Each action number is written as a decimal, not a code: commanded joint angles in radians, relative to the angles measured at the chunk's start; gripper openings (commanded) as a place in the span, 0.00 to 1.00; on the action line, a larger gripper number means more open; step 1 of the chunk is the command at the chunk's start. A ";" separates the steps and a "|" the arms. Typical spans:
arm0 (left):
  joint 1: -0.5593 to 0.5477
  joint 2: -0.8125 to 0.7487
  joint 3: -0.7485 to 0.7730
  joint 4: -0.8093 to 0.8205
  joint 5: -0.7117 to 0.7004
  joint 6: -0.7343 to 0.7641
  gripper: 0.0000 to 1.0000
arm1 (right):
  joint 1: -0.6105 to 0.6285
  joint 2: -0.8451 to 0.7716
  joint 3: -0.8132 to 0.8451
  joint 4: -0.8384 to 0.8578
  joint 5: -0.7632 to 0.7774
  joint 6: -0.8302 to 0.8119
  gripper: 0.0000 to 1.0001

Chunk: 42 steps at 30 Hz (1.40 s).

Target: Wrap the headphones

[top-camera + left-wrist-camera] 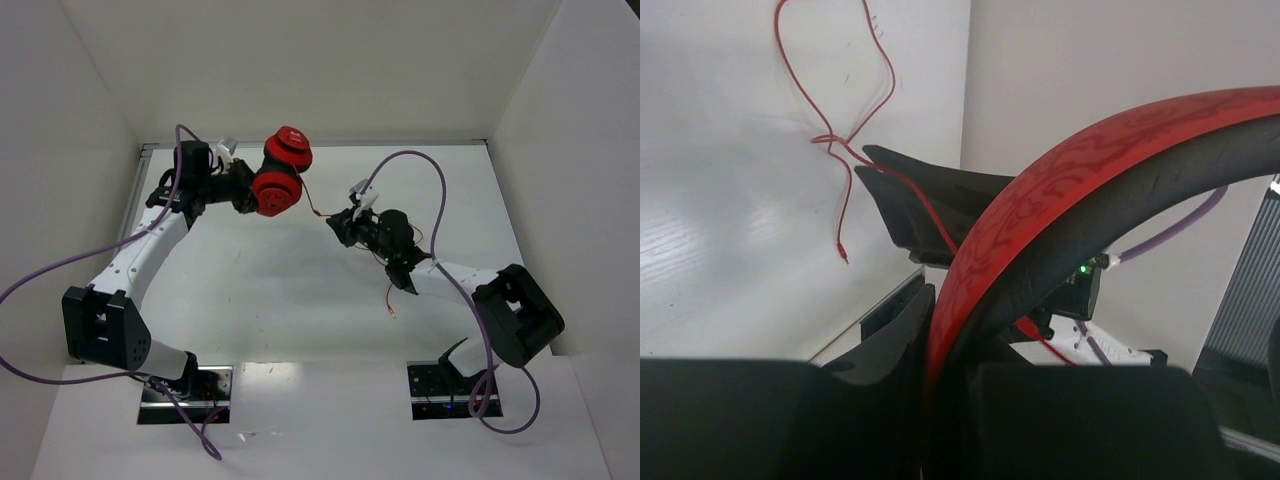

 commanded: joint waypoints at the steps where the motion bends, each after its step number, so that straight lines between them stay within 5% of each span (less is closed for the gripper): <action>1: 0.002 -0.037 0.009 0.105 0.096 -0.033 0.00 | -0.006 0.043 0.065 0.153 0.001 0.006 0.25; 8: 0.002 -0.005 0.030 0.048 0.188 0.067 0.00 | 0.012 0.156 0.139 0.198 0.035 -0.047 0.01; 17: 0.002 -0.014 0.053 -0.082 0.271 0.307 0.00 | 0.012 0.307 0.280 0.179 0.139 -0.127 0.01; 23: 0.002 -0.092 -0.105 -0.156 0.241 0.453 0.00 | 0.012 0.411 0.445 0.130 0.165 -0.185 0.01; 32: 0.002 -0.032 -0.019 -0.496 -0.126 0.719 0.00 | 0.012 0.494 0.686 -0.050 0.135 -0.233 0.01; 42: -0.085 0.122 0.156 -0.587 -0.574 0.826 0.00 | 0.012 0.464 0.760 -0.207 0.099 -0.316 0.01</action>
